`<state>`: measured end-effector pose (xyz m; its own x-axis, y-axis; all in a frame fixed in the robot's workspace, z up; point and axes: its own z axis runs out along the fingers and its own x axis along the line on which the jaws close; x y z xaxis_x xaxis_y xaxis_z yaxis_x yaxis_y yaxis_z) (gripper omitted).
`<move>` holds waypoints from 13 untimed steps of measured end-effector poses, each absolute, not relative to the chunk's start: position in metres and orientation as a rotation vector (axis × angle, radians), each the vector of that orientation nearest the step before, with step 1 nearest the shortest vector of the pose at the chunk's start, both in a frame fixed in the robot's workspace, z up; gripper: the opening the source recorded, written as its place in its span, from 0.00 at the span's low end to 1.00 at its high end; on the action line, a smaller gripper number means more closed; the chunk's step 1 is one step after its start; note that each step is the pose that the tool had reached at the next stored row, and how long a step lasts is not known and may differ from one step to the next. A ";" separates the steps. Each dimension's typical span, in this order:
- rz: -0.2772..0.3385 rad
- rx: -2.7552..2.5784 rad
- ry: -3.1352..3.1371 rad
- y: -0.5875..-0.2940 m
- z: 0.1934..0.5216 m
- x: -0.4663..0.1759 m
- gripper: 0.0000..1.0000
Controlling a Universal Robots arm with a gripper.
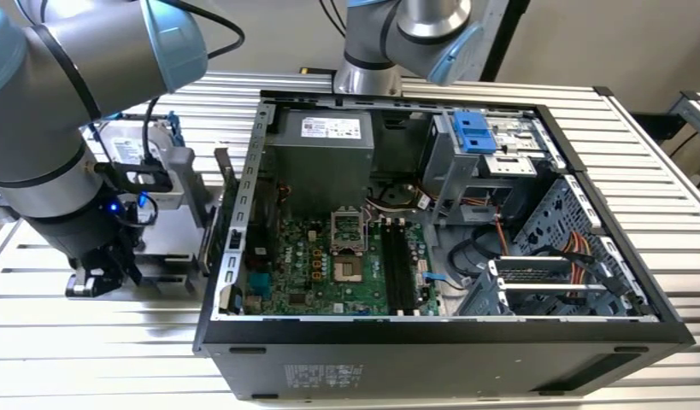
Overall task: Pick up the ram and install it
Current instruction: 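Pick up the ram and move it above insertion slot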
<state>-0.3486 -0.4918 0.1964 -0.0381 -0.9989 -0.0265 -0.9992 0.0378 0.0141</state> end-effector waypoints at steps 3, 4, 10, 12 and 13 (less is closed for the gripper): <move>0.045 -2.172 2.256 -0.492 0.198 -0.349 0.00; 0.045 -2.172 2.256 -0.492 0.199 -0.349 0.00; 0.045 -2.172 2.257 -0.492 0.205 -0.349 0.00; 0.045 -2.172 2.257 -0.492 0.207 -0.349 0.00; 0.045 -2.172 2.257 -0.492 0.208 -0.349 0.00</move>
<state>-0.3486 -0.4918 0.2077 -0.0382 -0.9989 -0.0263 -0.9992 0.0379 0.0143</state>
